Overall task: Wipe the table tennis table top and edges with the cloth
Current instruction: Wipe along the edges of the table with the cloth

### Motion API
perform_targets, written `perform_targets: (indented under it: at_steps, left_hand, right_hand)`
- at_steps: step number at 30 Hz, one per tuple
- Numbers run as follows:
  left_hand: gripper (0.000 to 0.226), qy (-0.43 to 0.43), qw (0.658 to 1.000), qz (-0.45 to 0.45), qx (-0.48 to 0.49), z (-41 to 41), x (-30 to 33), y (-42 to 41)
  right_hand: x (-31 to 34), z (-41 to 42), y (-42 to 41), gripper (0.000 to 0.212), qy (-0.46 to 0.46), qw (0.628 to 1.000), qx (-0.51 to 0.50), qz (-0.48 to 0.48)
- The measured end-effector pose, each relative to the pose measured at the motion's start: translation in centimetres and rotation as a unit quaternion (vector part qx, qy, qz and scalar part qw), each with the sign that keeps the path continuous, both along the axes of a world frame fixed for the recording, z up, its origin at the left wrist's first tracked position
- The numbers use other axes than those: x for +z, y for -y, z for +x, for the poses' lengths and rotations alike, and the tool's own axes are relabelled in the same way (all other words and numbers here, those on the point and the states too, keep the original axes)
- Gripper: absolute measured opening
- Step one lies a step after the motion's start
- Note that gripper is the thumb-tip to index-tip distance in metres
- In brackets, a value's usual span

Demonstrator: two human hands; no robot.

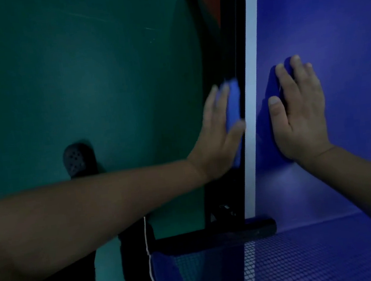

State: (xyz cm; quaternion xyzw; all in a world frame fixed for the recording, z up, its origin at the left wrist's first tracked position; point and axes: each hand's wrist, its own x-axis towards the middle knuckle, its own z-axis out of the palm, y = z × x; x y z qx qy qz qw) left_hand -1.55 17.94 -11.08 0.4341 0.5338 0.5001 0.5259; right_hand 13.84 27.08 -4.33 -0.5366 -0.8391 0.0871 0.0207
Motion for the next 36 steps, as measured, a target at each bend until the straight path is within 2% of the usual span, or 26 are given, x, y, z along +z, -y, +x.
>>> perform_targets:
  at_steps: [2,4,7,10,17,19,24,26,28,30,34,36]
  left_hand:
    - [0.068,0.003,0.998,-0.030,0.062,-0.8,1.0,-3.9]
    - [0.066,0.009,0.997,-0.029,0.073,-0.5,1.2,-3.7]
    - [0.067,0.061,0.996,-0.053,-0.029,0.7,1.6,3.3]
    - [0.068,0.058,0.993,-0.052,-0.084,1.5,1.4,7.2]
    - [0.070,0.021,0.998,-0.040,0.036,-2.3,0.9,-6.2]
    - [0.068,0.022,0.997,-0.043,0.056,-2.6,1.8,-7.6]
    - [0.068,0.067,0.997,-0.043,-0.023,-0.3,2.6,1.0]
    - [0.067,0.084,0.994,-0.052,-0.044,-0.1,2.5,1.7]
    - [0.064,0.096,0.992,-0.080,-0.020,-0.5,2.8,-1.4]
    - [0.065,0.069,0.993,-0.083,0.037,-1.3,2.7,-6.2]
    - [0.067,0.033,0.992,-0.067,0.100,-4.9,1.7,-16.5]
    - [0.067,0.028,0.992,-0.061,0.109,-5.2,1.7,-17.6]
  right_hand:
    - [0.0,0.0,0.1,0.059,0.004,1.000,-0.002,0.000]
    - [0.1,0.0,0.1,0.059,0.006,1.000,-0.001,0.002]
    - [0.1,-0.1,0.0,0.058,0.005,1.000,0.003,0.001]
    - [0.0,0.0,0.0,0.058,0.005,1.000,0.008,0.004]
    - [0.2,-0.1,-0.3,0.056,0.003,0.999,0.019,0.026]
    - [0.5,-0.4,-1.3,0.053,0.008,0.998,0.029,0.048]
    - [2.5,-2.6,-8.3,0.050,-0.011,0.999,0.038,0.015]
    - [2.4,-4.3,-11.9,0.054,0.000,0.999,0.035,0.001]
    - [1.7,-6.3,-14.7,0.061,0.029,0.999,0.007,-0.016]
    - [0.7,-7.5,-15.9,0.064,0.052,0.998,-0.025,-0.022]
    - [0.5,-7.4,-15.8,0.063,0.055,0.998,-0.037,-0.020]
    - [0.5,-7.4,-15.9,0.063,0.046,0.998,-0.038,-0.020]
